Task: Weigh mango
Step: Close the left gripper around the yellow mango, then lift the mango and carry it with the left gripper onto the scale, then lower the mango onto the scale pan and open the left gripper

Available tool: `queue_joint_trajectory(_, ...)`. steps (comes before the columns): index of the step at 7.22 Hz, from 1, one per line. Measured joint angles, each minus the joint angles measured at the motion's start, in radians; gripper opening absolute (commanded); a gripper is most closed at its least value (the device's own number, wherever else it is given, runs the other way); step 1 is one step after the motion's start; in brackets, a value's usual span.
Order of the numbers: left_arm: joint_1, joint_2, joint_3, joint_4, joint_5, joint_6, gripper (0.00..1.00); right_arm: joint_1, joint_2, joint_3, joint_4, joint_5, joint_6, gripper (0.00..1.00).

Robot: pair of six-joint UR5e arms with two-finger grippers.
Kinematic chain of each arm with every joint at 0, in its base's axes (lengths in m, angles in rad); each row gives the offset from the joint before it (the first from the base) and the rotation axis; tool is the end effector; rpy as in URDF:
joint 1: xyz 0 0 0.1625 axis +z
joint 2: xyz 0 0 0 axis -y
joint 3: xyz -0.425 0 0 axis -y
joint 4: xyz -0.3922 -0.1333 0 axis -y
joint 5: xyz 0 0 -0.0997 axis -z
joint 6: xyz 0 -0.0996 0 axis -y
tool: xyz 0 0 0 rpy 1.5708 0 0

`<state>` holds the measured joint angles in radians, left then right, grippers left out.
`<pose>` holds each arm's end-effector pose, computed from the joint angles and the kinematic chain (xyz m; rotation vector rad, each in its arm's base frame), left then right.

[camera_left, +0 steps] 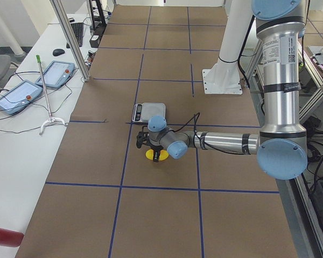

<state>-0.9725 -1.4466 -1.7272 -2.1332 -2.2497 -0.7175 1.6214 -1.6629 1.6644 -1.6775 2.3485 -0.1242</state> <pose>0.2036 -0.4244 0.5800 0.0494 0.8691 0.0902 0.0858 -0.4410 0.6662 -0.0316 -0.7827 -0.0289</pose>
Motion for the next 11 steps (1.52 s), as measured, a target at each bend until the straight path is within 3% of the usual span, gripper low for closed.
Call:
queue_joint_trajectory(2,-0.015,-0.033,-0.145,0.236,-0.031,0.015,0.00,0.000,0.000,0.000,0.000,0.000,0.000,1.00)
queue_joint_trajectory(3,-0.021,-0.112,-0.183,0.370,-0.033,0.011,0.00,0.000,0.000,0.000,0.000,0.000,0.000,1.00)
queue_joint_trajectory(5,-0.015,-0.330,-0.139,0.542,-0.033,-0.070,0.00,0.000,0.000,0.000,0.000,0.000,0.000,1.00)
queue_joint_trajectory(7,0.048,-0.472,-0.035,0.563,-0.031,-0.170,0.00,0.000,0.000,0.000,0.000,0.000,0.000,1.00)
queue_joint_trajectory(11,0.148,-0.494,0.038,0.426,-0.025,-0.296,0.00,0.000,0.000,0.000,0.000,0.000,0.000,1.00)
